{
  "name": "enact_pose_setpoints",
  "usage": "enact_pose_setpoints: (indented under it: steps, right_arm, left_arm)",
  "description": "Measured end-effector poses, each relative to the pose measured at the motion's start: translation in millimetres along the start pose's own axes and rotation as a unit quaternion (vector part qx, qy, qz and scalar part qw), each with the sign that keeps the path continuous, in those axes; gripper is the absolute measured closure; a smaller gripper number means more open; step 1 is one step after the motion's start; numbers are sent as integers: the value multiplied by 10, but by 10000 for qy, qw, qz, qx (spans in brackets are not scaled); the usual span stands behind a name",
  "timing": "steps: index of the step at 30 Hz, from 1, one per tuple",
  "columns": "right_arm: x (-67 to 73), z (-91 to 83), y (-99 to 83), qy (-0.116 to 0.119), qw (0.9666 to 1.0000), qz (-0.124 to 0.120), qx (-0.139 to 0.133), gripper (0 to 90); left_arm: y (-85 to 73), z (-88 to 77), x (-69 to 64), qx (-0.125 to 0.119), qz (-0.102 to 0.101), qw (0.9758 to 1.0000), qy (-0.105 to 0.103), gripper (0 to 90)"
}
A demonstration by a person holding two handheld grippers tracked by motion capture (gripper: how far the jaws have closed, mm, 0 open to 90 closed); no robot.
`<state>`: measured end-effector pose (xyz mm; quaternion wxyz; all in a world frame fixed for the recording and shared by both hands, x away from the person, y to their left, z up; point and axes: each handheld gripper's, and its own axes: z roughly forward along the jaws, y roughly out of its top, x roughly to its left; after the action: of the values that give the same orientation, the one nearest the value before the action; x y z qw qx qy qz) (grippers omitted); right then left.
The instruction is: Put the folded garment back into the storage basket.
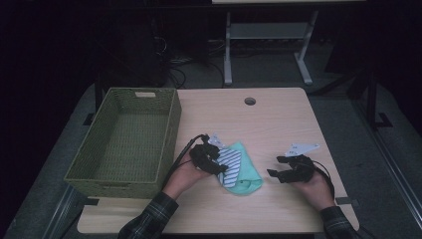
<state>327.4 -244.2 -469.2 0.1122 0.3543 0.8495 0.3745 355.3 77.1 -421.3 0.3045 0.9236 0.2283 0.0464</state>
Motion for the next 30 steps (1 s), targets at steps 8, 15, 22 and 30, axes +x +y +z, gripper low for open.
enact_pose_setpoints:
  steps: [8,15,22,30]
  right_arm:
    - [-54,49,-73,-305,9994,109,130,137]
    - [-43,68,-80,-334,9994,57,101,115]
    - [-47,75,-89,-317,9995,50,62,102]
    - [-45,90,-98,-310,9995,44,-4,83]
  left_arm:
    - [-16,81,-14,214,196,9995,-121,175]
    - [-29,205,-79,526,464,9975,-124,135]
    - [-59,308,-104,718,555,9958,-111,134]
    - [-68,346,-122,846,737,9937,-87,128]
